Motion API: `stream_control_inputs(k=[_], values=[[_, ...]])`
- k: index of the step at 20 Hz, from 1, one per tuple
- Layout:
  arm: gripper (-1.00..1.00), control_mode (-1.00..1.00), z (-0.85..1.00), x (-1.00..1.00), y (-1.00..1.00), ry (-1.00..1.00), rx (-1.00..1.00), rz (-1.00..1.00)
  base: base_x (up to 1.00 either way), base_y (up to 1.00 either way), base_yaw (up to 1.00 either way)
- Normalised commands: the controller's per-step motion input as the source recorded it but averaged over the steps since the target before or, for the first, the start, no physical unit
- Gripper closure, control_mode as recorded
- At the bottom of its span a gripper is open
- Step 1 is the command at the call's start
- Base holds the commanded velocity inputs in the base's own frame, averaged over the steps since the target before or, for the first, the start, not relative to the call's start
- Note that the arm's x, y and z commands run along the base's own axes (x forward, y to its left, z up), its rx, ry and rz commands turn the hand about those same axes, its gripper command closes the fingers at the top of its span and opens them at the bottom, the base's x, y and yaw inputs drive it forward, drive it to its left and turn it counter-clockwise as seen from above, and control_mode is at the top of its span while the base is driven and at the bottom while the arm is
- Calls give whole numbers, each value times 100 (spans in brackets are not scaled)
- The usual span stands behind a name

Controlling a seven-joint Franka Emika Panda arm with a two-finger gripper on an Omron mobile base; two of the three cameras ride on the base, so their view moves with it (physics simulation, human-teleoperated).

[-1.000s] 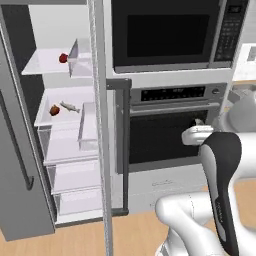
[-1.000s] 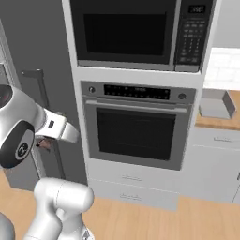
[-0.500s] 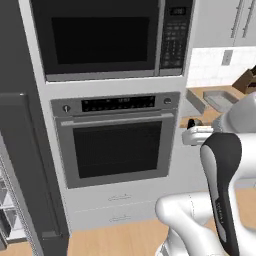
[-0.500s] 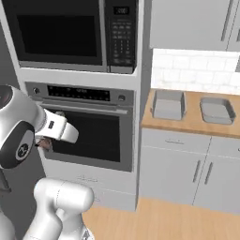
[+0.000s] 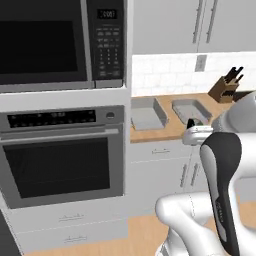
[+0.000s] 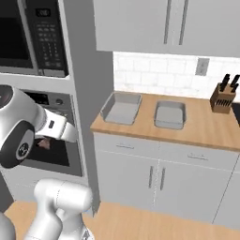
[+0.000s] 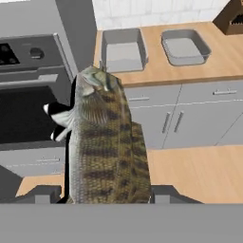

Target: Place one bell pepper and one fish in each tupperware on the nearby counter, to pack two identical lunches.

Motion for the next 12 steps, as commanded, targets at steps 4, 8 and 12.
stream_control_inputs(k=[4, 8, 12], values=[[100, 100, 0, 0, 0, 0, 0, 0, 84, -100, 17], [100, 100, 0, 0, 0, 0, 0, 0, 84, -74, 18], [100, 100, 0, 0, 0, 0, 0, 0, 59, -47, 15]])
